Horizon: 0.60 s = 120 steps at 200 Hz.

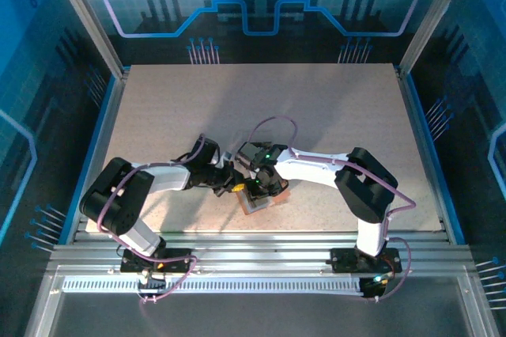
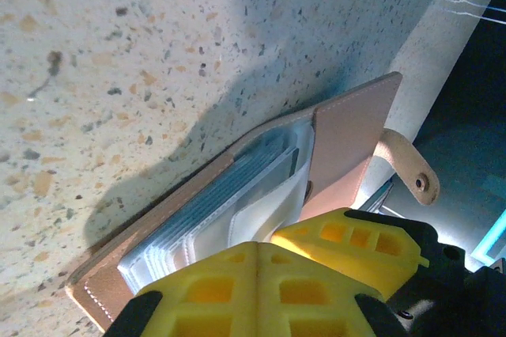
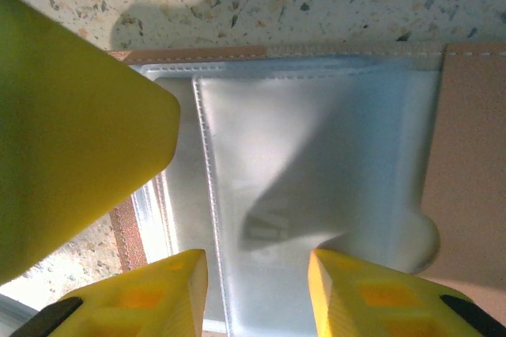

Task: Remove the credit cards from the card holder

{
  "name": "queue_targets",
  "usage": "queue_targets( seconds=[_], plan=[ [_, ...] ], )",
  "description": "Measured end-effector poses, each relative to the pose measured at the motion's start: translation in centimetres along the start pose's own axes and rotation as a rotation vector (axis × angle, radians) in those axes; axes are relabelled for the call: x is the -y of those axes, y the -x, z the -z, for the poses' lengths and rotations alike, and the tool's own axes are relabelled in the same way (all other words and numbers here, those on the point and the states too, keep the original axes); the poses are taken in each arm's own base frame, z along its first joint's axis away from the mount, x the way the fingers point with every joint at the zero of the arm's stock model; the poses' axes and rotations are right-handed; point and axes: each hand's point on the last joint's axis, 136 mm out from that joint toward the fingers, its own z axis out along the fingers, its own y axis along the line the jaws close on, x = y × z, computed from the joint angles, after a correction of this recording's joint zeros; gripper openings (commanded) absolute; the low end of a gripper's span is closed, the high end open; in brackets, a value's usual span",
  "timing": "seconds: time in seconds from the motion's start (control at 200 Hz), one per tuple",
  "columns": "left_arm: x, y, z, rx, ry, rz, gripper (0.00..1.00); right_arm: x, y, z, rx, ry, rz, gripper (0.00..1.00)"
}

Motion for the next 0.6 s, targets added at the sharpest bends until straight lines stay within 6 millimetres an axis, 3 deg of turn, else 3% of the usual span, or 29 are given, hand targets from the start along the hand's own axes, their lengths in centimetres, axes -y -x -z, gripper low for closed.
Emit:
queue_targets(
  seconds=[0.285, 0.6],
  plan=[
    [-1.4, -0.1, -0.8, -0.016, 0.036, 0.024, 0.0, 0.1, -0.2, 0.1, 0.002, 0.001, 0.0, 0.39],
    [-1.3, 0.1, -1.0, -0.024, 0.026, 0.004, 0.0, 0.3, -0.2, 0.3, 0.006, -0.005, -0.001, 0.39]
  ],
)
